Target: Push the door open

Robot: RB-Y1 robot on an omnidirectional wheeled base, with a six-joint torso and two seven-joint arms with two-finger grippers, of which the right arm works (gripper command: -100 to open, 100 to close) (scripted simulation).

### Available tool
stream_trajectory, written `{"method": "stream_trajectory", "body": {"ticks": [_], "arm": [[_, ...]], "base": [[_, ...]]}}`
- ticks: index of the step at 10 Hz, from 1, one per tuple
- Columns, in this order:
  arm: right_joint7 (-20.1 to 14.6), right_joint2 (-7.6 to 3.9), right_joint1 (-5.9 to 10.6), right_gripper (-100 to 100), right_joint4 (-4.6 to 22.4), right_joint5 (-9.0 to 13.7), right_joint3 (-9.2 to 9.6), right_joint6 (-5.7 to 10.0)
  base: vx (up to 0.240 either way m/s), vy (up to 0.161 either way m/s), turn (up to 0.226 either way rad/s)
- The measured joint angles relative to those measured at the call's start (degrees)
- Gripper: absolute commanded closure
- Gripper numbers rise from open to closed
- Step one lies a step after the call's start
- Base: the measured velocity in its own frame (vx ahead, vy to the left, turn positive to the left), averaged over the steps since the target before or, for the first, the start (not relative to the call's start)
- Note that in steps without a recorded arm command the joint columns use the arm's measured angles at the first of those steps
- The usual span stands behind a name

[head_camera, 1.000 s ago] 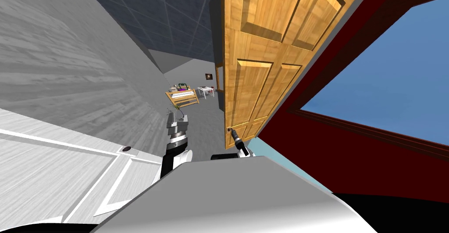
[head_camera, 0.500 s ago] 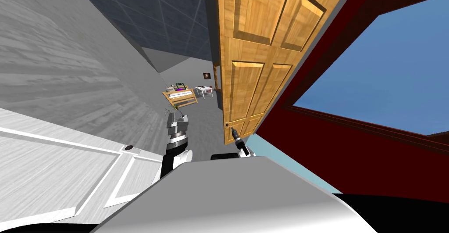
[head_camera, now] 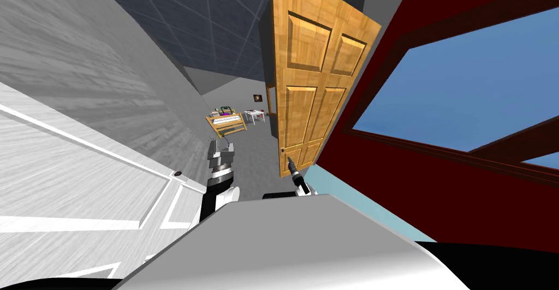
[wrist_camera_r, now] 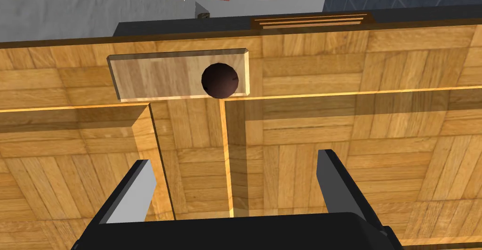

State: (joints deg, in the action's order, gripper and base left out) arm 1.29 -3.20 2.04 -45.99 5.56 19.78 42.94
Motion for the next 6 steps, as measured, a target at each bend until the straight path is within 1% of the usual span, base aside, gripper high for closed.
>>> {"method": "stream_trajectory", "body": {"ticks": [2, 4, 6], "arm": [[0.1, -0.31, -0.17, -100, -0.1, 0.0, -0.14, 0.24], [0.2, -0.36, 0.07, -100, 0.5, 0.1, -0.4, 0.8], [0.4, -0.24, -0.01, -100, 0.5, 0.2, -0.61, 1.11]], "base": [[0.184, 0.044, 0.017], [0.222, 0.064, 0.027], [0.201, 0.06, 0.025]]}}
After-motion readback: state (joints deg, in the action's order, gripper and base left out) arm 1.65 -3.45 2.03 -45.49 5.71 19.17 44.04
